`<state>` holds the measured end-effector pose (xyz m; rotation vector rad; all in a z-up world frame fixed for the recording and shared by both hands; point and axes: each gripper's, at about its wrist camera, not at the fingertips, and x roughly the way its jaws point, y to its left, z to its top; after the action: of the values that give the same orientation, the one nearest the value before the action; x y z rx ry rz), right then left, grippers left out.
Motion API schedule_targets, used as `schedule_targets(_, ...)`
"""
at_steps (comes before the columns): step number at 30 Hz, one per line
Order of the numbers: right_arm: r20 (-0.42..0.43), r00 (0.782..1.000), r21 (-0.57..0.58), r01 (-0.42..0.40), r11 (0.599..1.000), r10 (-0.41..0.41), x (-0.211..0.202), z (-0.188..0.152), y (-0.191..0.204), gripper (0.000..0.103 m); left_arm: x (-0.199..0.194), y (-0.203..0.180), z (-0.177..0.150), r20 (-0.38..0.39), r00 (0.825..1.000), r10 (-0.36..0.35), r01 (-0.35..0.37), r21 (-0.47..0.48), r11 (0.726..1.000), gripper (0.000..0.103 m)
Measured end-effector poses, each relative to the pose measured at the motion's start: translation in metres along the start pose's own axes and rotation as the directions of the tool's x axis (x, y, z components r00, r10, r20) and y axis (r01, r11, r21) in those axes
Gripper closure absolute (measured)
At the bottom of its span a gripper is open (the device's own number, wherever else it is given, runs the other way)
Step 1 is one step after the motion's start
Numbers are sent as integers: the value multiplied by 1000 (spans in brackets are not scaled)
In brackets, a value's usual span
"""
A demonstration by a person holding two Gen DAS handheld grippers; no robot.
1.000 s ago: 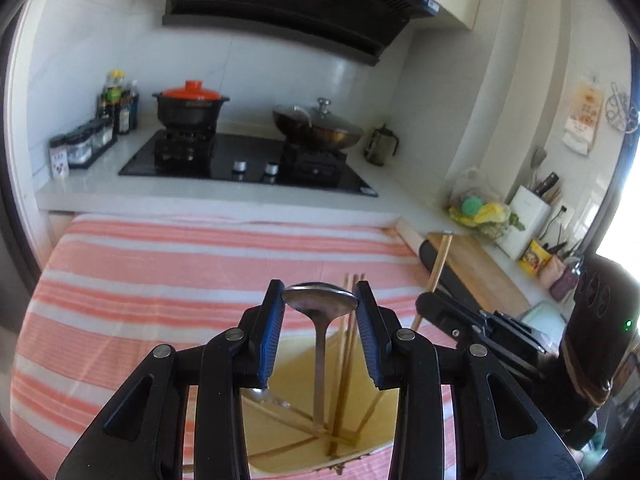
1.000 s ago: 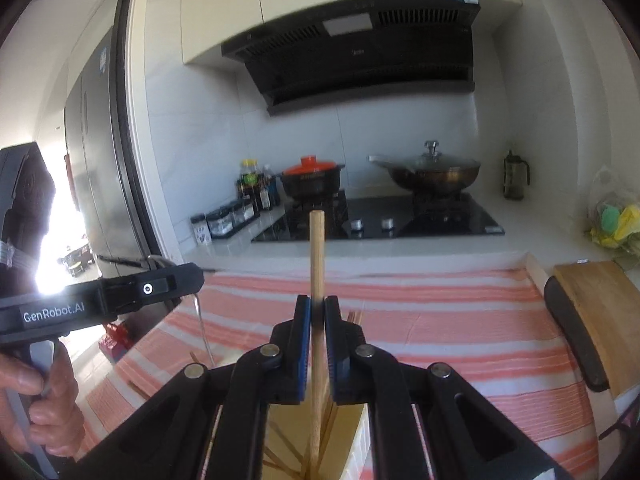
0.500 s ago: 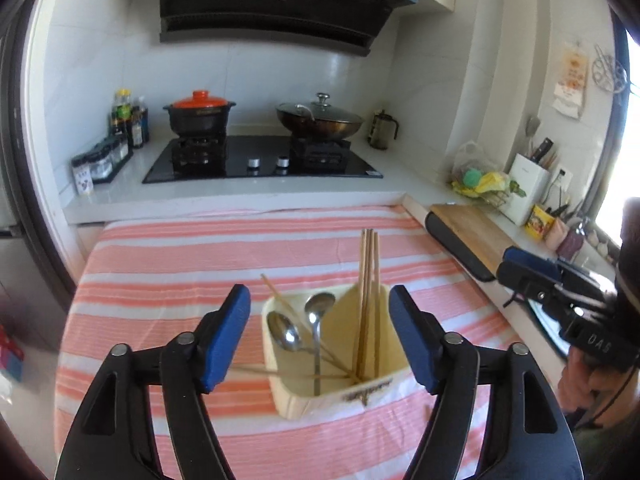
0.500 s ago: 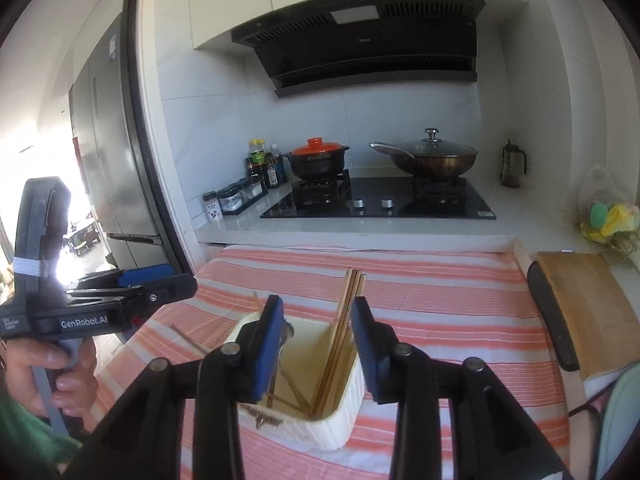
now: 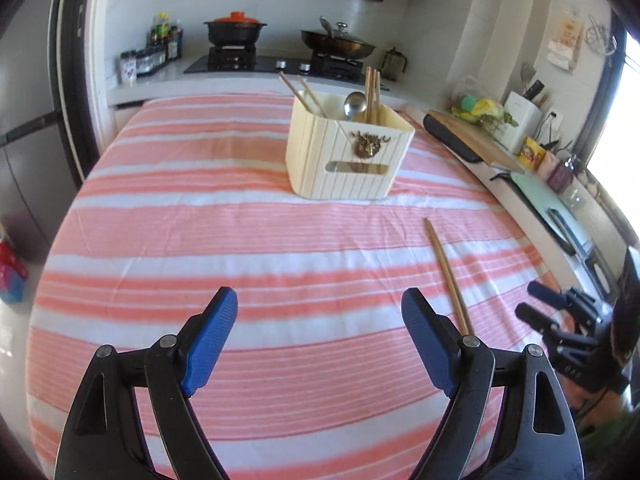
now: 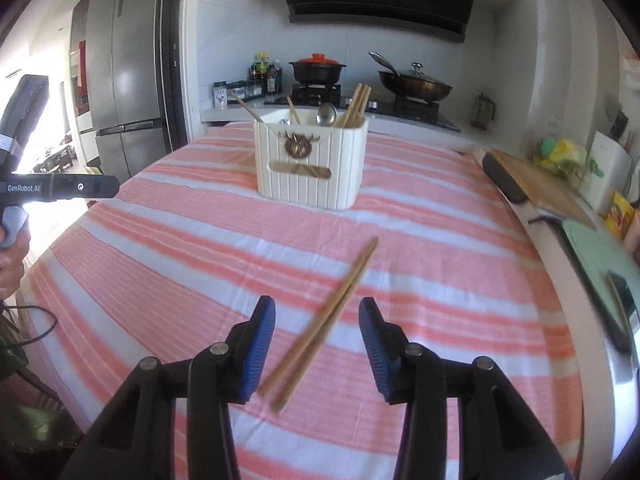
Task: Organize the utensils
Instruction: 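Move both tools back over the last two wooden chopsticks on the cloth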
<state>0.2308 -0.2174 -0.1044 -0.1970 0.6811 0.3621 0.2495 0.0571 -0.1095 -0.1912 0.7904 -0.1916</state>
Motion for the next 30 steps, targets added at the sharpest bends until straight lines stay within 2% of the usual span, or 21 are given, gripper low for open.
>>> schedule_targets(4,1,1000,53,29,998,-29,-13,-23,-5,59,3,-2,-13,-17,999,-32,32,-46,998,18)
schedule_targets(10,4,999,68,54,996,-54,-20,-29,-6,59,-4,-8,-16,-12,1000,-29,29,-29,999,18)
schedule_targets(21,-2,1000,72,12,997,-12,-12,-36,9,59,2,-10,-30,-46,999,-5,4,-29,1000,17)
schedule_targets(30,-21,1000,108,6,994,-4,-10,-41,3,59,12,-17,-33,-79,997,10,-11,-11,1000,17)
